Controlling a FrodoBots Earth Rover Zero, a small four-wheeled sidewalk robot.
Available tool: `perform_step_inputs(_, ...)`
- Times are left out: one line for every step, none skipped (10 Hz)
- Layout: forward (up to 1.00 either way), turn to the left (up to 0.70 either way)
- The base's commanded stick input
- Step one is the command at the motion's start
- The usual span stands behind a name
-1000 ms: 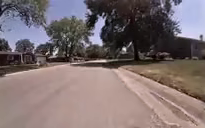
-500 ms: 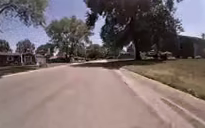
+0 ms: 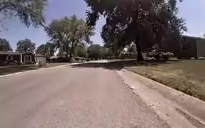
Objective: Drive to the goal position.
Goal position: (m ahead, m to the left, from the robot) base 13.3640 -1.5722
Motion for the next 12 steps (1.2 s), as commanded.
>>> perform_step_inputs(0.7,0.0)
perform_step_inputs(0.7,0.0)
perform_step_inputs(0.7,0.0)
perform_step_inputs(0.7,0.0)
perform_step_inputs(0.7,0.0)
perform_step_inputs(0.7,0.0)
perform_step_inputs(0.7,0.0)
perform_step_inputs(0.7,0.0)
perform_step_inputs(0.7,0.0)
perform_step_inputs(0.7,0.0)
perform_step_inputs(0.7,0.0)
perform_step_inputs(0.7,0.0)
